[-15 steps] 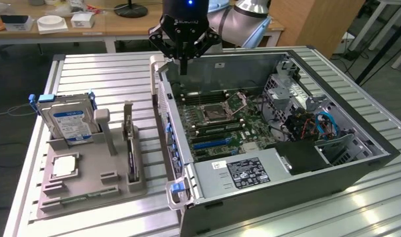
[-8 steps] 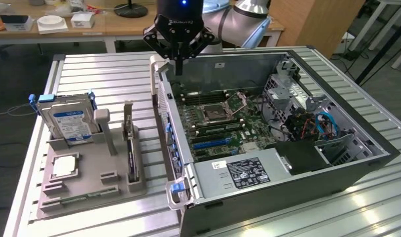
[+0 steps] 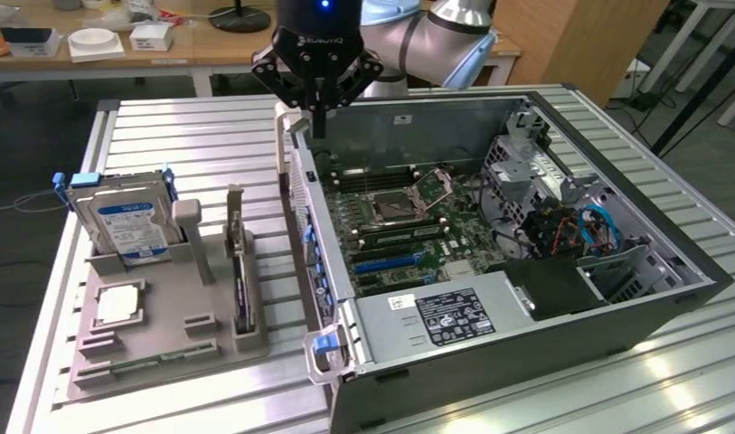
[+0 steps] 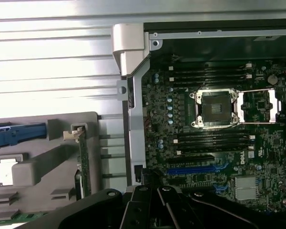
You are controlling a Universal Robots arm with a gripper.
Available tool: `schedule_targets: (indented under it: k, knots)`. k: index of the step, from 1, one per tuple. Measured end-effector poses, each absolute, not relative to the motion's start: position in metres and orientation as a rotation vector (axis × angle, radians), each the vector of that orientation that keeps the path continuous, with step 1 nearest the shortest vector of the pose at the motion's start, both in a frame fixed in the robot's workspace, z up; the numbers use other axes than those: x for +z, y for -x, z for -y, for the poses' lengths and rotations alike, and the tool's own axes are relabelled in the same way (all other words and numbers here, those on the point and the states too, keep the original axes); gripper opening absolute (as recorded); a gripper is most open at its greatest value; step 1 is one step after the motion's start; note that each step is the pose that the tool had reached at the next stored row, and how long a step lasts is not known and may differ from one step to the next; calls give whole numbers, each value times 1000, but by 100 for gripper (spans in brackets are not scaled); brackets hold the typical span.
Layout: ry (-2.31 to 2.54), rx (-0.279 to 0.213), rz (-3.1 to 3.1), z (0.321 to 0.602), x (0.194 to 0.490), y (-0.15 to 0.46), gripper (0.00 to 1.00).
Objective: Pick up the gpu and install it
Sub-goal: 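Reach for the gpu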
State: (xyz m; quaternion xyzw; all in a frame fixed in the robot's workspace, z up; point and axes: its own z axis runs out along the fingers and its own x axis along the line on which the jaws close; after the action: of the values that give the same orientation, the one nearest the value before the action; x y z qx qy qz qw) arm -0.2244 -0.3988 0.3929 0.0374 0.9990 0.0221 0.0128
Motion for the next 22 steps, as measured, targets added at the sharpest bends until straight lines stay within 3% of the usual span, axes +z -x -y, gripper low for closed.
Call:
schedule_targets:
  k: [22]
  knots:
    - [-117,69,-3113,399,393,253,11]
